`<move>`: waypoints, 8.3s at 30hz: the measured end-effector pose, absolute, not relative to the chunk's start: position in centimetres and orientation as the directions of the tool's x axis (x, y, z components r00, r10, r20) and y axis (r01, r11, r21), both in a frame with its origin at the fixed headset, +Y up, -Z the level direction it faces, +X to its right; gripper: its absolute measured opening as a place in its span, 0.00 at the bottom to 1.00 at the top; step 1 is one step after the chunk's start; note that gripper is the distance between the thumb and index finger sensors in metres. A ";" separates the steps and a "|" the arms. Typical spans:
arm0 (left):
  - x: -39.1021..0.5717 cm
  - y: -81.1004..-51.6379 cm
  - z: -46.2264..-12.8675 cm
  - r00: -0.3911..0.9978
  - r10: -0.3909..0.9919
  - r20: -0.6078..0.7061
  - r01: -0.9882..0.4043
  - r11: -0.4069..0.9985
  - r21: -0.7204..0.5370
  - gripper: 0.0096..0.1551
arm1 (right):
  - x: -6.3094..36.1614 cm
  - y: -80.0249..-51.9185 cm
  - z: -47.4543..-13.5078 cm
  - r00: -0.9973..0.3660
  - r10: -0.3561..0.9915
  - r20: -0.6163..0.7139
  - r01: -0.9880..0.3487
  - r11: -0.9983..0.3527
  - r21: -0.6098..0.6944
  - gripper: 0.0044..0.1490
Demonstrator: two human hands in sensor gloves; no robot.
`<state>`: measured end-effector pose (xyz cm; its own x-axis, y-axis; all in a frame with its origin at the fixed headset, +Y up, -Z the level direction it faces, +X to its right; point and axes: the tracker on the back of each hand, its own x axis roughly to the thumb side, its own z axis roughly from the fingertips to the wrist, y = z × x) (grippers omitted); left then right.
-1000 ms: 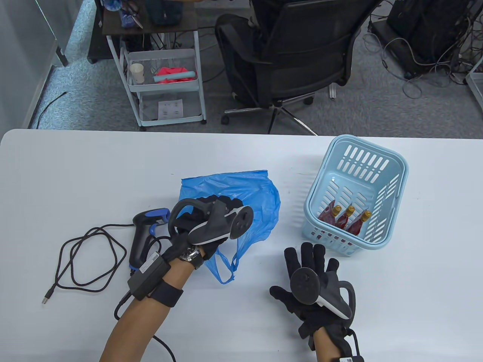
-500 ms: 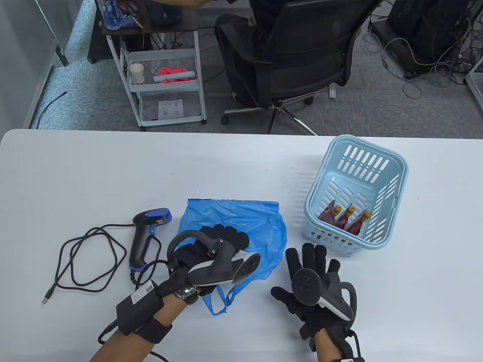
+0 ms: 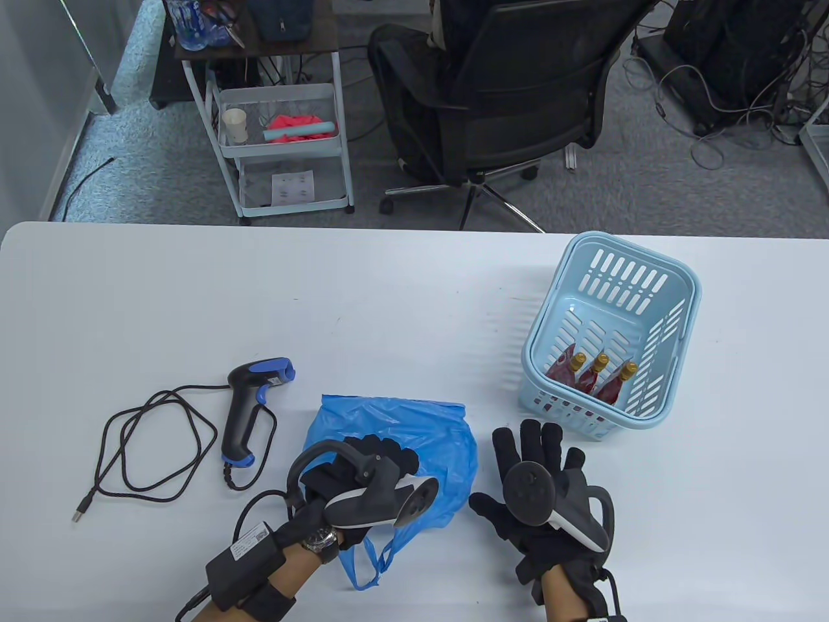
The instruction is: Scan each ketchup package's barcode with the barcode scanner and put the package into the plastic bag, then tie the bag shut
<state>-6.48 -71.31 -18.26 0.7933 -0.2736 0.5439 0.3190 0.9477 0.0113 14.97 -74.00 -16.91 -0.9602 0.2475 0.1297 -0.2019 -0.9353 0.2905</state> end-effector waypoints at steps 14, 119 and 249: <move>-5.3 -76.9 -17.0 0.727 -0.285 0.625 0.398 0.916 -0.045 0.21 | 15.0 -73.9 -16.8 -0.960 0.251 0.127 -0.208 -0.937 0.280 0.59; -11.4 -75.8 -17.4 0.856 0.002 0.517 0.167 0.945 -0.280 0.33 | 9.6 -76.4 -17.0 -0.866 0.441 0.236 -0.312 -0.845 0.433 0.31; -15.7 -66.8 -17.0 0.856 0.249 0.452 -0.258 0.965 -0.043 0.24 | 9.5 -78.4 -17.6 -0.972 0.029 0.235 0.086 -0.882 0.463 0.67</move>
